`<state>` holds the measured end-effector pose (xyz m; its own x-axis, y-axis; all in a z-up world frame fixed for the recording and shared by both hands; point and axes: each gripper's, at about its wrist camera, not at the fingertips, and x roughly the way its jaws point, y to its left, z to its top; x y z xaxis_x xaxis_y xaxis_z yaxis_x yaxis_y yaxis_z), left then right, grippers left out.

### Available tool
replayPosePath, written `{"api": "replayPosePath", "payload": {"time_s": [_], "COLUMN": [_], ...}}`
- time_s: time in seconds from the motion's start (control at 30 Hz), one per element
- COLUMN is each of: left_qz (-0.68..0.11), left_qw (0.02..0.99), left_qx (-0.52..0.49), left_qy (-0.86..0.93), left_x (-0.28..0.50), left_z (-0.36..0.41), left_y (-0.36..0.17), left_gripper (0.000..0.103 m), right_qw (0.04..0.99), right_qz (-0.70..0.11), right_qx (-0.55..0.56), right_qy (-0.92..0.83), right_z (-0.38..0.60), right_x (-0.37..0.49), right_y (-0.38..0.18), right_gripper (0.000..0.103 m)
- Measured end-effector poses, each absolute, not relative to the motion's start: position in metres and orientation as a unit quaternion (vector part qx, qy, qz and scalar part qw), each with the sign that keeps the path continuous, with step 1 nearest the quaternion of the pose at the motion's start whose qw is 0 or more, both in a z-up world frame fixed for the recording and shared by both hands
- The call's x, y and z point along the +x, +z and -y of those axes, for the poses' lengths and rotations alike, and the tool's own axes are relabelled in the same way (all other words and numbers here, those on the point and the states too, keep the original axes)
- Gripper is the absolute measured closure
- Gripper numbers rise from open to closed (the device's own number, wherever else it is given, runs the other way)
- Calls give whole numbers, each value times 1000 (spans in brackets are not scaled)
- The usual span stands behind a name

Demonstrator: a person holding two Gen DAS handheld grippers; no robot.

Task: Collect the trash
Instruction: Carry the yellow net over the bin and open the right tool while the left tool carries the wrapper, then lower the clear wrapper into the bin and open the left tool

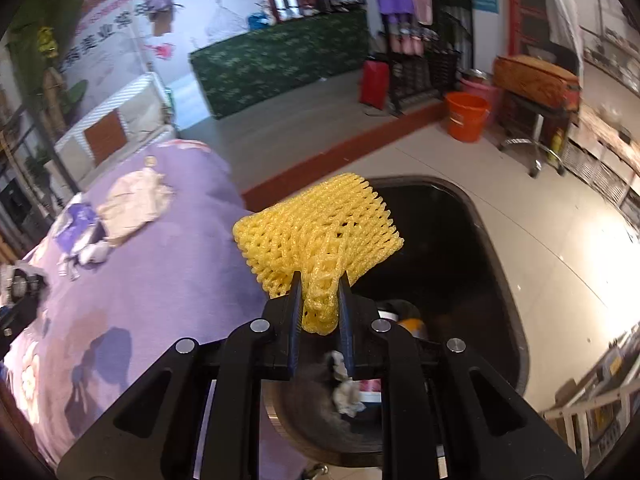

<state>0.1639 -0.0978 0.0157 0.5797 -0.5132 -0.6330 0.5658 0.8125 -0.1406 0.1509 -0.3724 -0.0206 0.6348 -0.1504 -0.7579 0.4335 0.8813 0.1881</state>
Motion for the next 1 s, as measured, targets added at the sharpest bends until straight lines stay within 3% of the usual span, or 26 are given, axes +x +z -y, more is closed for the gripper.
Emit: {"api": "replayPosePath", "payload": {"time_s": [0.53,0.7,0.83,1.0], "left_qz": [-369,-388,-401,-409], "left_qw": [849,834,823,813], "left_qx": [84,86,93,97], "left_qy": [-369,-383,-391,-403], "left_x": [147,148,150,154], "left_z": [163,178,191,210], "left_y": [-8,-16,-22,-24], "left_gripper": [51,51,51,51], "right_qw": [821,820,829,842], "right_qz": [-478,-473,-457,-424], "right_qx": [248,265,261,258], "right_qy": [-190,-185,-192,-213], "right_z": [405,411,411,418], "right_x": [159,158,152,140], "right_y": [-104,-108,-103,-85], "right_gripper": [84,43,36,35]}}
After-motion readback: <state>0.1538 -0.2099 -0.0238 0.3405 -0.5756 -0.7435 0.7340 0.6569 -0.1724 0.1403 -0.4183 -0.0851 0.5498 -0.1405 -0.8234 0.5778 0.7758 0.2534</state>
